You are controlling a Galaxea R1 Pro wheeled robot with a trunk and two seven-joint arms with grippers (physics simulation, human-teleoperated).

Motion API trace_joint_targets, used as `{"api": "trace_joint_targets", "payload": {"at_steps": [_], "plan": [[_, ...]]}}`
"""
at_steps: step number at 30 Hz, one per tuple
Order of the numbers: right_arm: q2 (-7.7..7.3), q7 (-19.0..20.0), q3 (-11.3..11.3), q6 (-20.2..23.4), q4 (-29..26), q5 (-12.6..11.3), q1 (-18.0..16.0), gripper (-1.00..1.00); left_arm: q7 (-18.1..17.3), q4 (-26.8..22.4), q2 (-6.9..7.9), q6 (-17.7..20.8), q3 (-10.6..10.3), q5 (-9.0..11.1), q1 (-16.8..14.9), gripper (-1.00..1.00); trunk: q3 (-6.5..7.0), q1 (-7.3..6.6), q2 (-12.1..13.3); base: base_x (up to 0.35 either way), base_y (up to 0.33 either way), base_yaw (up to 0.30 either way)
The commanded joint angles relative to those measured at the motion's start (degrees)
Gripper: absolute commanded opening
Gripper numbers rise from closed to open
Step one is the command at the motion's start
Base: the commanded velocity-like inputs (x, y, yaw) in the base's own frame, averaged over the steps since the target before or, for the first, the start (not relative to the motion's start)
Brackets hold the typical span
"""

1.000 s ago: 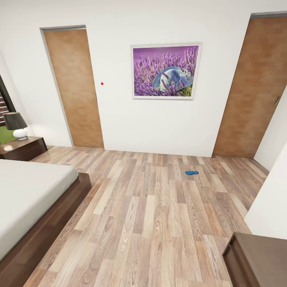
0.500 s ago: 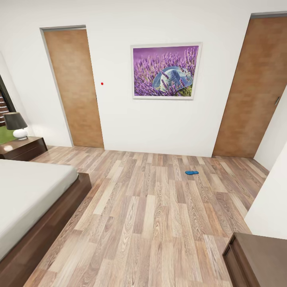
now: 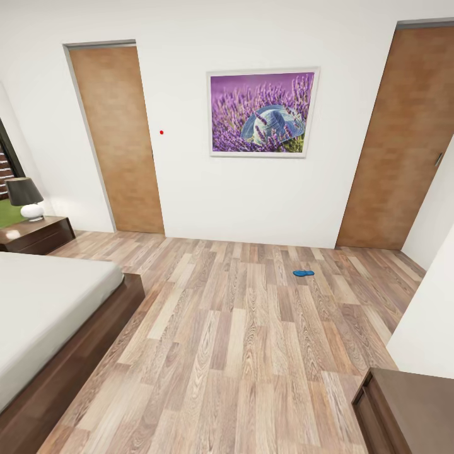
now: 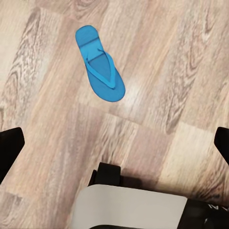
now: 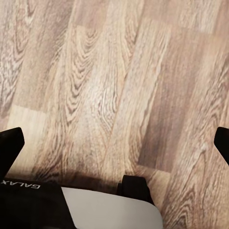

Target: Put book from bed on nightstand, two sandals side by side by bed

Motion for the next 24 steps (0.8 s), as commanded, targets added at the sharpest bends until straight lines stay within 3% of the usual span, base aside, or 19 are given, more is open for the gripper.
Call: {"api": "trace_joint_targets", "payload": {"at_steps": [1,14,24], "plan": [[-0.02,-0.02,-0.01,-0.15,0.04,0.28,-0.04,1.00,0.06,0.04,-0.01,-0.28,-0.02,0.42,-0.03,1.00,-0.06,0.00,-0.03,0.000,0.000,0.000],[-0.06,-0.02,-0.24,-0.17,0.12,-0.01,-0.04,1.00,0.09,0.03,0.02,-1.80,0.01,1.14,-0.04,1.00,-0.08,0.00,-0.03,0.000,0.000,0.011],[-0.01,-0.02,0.12,-0.17,0.14,0.26,-0.04,1.00,0.10,0.03,-0.03,-3.22,-0.05,1.19,0.03,1.00,-0.41,0.00,-0.03,0.000,0.000,0.184]]}}
